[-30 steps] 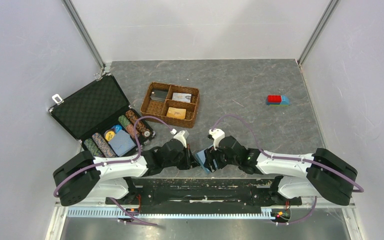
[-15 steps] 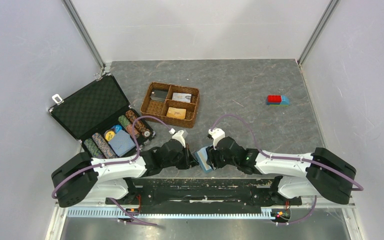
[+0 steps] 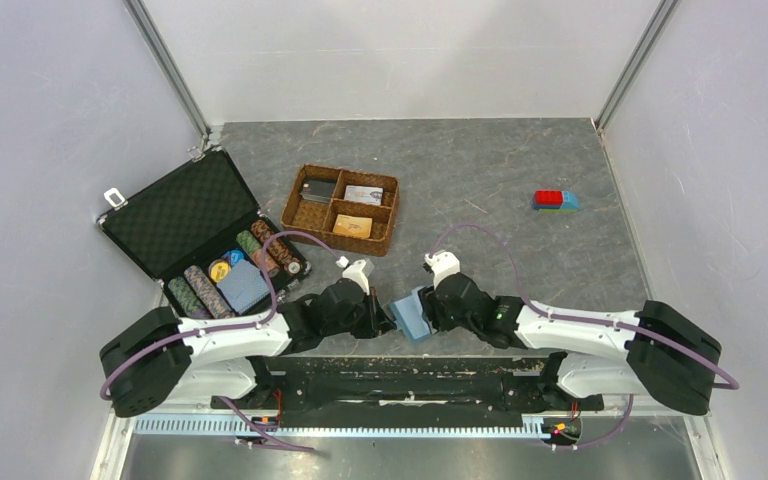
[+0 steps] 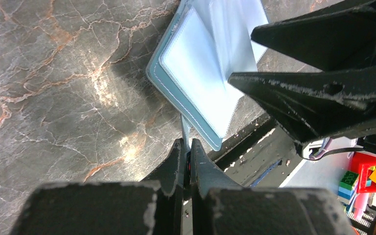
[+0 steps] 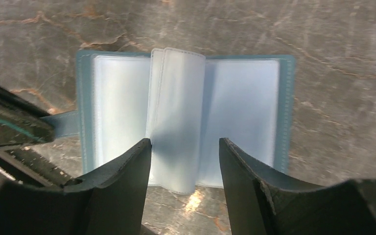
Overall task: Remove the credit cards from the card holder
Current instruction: Remove the credit card from the card holder.
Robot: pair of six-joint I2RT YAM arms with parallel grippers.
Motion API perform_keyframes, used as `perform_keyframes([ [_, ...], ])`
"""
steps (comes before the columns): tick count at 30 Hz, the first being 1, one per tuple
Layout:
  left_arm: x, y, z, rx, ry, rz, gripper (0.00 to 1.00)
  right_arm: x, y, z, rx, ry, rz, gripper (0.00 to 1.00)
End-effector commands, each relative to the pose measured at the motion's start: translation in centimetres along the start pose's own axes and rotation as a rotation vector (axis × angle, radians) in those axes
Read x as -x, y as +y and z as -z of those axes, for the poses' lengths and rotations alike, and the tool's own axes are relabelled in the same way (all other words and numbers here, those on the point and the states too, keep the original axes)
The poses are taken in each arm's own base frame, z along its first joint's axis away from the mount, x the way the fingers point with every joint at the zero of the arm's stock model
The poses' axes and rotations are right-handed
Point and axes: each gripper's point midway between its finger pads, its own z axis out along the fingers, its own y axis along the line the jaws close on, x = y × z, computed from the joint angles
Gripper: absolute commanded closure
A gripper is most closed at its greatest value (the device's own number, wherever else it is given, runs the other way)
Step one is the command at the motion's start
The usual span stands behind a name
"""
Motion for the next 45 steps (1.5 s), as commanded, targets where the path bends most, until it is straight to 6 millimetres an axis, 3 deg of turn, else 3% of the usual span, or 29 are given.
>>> perform_keyframes([
  [1,0.9,-0.2,0.3,-0.008,-0.044,-0.045,0.98,2.4,-2.4,1.2,-0.154,-0.060,0.004,0.44],
  [7,0.7,-0.3,0.3,-0.015,-0.036,-0.049,0.98,3.8,-5.0,3.3,-0.276,-0.075,-0.030,0.45],
  [11,0.7,-0.5,0.3,-0.022,-0.036,-0.049,0.98,5.3,-5.3,4.5,-0.307,-0.098,-0.042,0.46],
  [14,0.8,-0.7,0.3,-0.029,-0.035,-0.047,0.98,6.4,-3.7,4.6,-0.225,-0.115,-0.042,0.47],
  [19,0.7,-0.9,0.2,-0.038,-0.032,-0.043,0.98,7.8,2.5,4.3,0.133,-0.187,-0.053,0.53],
  [23,0.7,-1.0,0.1,-0.043,-0.032,-0.041,0.98,6.2,4.9,3.3,0.271,-0.144,-0.053,0.51],
  [26,0.7,-1.0,0.2,-0.044,-0.033,-0.041,0.98,5.2,4.3,2.4,0.240,-0.124,-0.045,0.41],
  [30,0.6,-0.8,0.1,-0.040,-0.031,-0.040,0.98,4.3,3.7,1.5,0.209,-0.099,-0.021,0.37],
  [38,0.7,-1.0,0.1,-0.046,-0.033,-0.038,0.98,1.6,4.8,0.2,0.274,-0.010,-0.025,0.35],
  [45,0.6,-0.9,0.1,-0.041,-0.031,-0.038,0.98,0.8,2.8,-0.8,0.158,-0.006,-0.019,0.36],
])
